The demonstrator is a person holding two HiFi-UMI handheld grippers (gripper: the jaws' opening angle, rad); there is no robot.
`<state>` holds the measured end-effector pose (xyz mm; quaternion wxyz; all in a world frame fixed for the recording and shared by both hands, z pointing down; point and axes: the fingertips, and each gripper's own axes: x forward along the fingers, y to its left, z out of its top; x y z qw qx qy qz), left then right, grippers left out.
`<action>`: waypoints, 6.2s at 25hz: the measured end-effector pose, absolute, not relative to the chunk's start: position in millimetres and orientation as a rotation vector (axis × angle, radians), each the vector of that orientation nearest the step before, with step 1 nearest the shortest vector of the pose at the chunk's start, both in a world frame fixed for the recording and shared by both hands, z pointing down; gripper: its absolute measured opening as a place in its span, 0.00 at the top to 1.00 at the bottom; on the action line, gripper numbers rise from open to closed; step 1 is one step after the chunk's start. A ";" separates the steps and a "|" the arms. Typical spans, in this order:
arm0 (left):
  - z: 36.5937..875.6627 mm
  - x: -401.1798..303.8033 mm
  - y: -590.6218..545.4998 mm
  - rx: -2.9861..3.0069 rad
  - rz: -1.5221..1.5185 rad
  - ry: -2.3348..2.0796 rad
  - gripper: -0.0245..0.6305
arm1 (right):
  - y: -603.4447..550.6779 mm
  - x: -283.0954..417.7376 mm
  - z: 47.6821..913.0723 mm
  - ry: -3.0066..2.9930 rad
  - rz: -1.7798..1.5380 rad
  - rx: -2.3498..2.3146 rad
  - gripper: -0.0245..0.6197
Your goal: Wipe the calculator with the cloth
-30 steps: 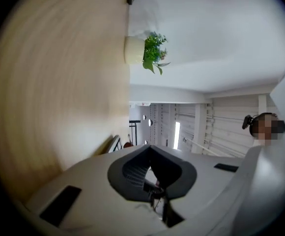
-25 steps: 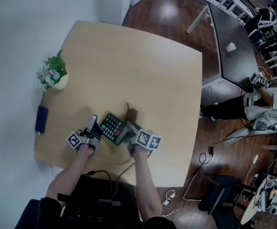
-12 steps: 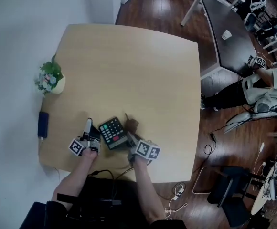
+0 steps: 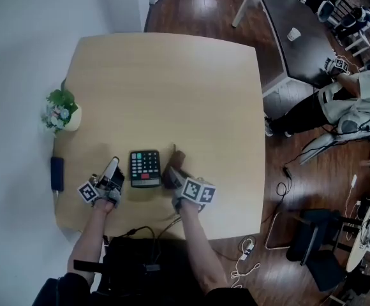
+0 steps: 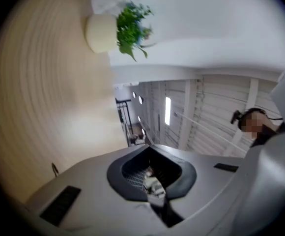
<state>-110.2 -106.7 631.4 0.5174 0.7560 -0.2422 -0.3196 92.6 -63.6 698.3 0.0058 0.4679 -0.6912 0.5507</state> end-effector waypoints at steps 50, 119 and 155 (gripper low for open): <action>657.1 5.8 16.5 2.237 -0.081 -0.447 0.96 | 37.6 53.5 676.9 -2.127 2.078 1.188 0.86; 646.1 -105.8 -57.2 1.892 -0.533 -0.678 0.96 | -108.4 30.6 700.6 -2.252 1.609 1.031 0.86; 674.7 -52.8 -13.6 3.373 1.682 0.030 0.82 | 113.7 117.2 633.0 -2.051 1.710 1.744 0.86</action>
